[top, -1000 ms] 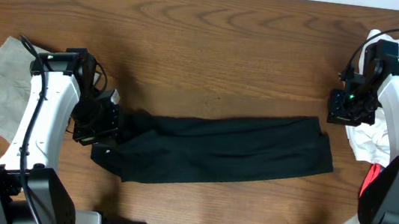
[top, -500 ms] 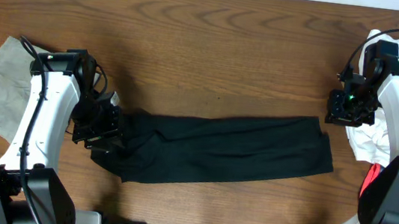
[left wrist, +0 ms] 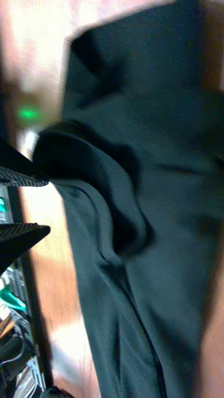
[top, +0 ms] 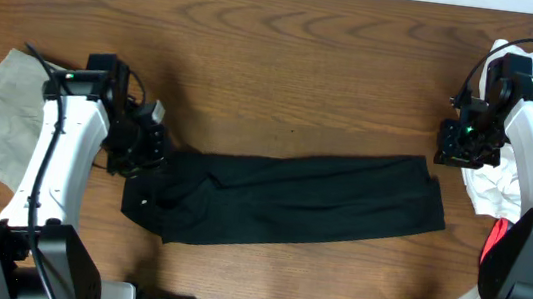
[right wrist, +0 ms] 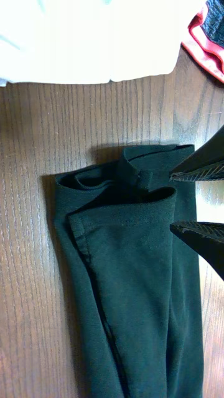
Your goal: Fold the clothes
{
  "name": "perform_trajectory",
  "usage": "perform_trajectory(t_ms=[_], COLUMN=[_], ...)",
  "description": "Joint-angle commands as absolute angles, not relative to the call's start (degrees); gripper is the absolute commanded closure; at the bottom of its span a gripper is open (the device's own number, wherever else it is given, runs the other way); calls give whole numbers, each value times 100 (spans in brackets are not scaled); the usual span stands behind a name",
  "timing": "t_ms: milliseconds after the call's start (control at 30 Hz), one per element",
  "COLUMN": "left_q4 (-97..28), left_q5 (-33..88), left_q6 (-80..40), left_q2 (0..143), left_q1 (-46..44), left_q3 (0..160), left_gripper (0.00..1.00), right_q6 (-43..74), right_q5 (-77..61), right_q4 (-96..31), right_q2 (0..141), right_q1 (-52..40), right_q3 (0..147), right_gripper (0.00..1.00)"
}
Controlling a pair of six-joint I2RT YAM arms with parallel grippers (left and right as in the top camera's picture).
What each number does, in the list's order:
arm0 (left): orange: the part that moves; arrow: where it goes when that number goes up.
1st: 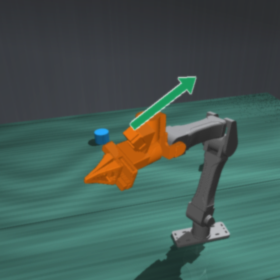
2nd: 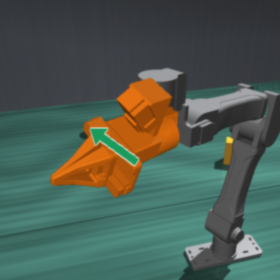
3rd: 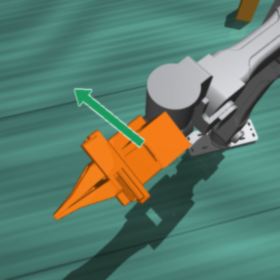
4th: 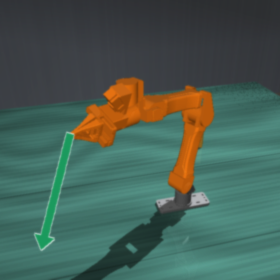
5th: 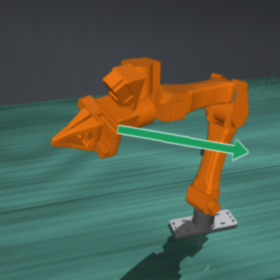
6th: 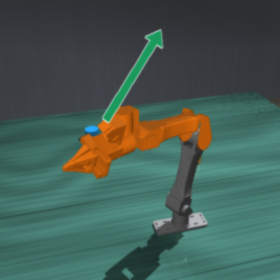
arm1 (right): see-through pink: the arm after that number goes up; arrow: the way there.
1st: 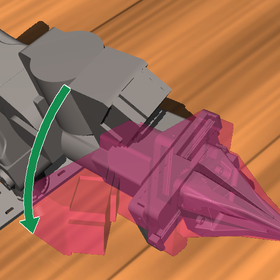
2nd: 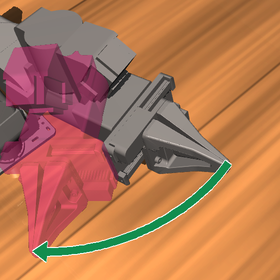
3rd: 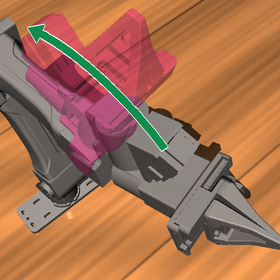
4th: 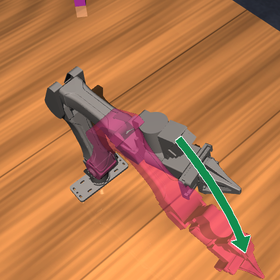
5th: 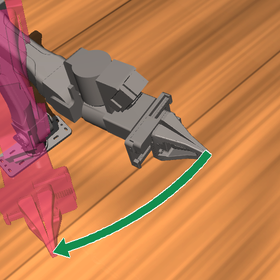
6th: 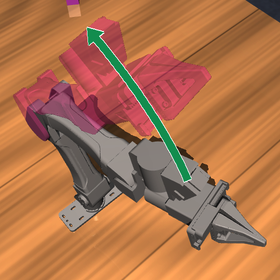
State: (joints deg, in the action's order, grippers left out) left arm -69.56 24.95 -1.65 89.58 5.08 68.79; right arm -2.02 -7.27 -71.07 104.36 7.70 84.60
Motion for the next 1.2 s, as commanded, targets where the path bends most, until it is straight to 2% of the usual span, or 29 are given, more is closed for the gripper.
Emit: perform_trajectory(t_ms=[0, 300, 533, 667, 700, 967, 1167], left_q4=[-6812, -6176, -5406, -4928, -4816, -4440, -4425], left_q5=[2899, 2644, 2480, 2237, 2191, 2171, 2134], left_q6=[-202, -377, -591, -913, -989, -1063, -1063], left_q2=[8923, 8949, 8991, 9024, 9024, 9024, 9024], left_q1=[152, -1050, -1081, -1050, -1046, -1041, -1041], left_q3=[6855, 6543, 5623, 5015, 4899, 4423, 4397], left_gripper=[80, 88, 86, 87, 86, 86, 86], right_q6=[-287, -287, -340, -652, -655, -628, -631], right_q5=[-860, -928, -1007, -1492, -1479, -1466, -1656], right_q4=[-7113, -7111, -7118, -7118, -7113, -6945, -6947], right_q2=[10324, 10324, 10324, 10324, 10324, 10628, 11262], right_q1=[779, 781, 779, 731, 701, 593, 545], right_q3=[8464, 8464, 8462, 8462, 8462, 8460, 8458], right_gripper=[79, 79, 77, 60, 60, 57, 60])
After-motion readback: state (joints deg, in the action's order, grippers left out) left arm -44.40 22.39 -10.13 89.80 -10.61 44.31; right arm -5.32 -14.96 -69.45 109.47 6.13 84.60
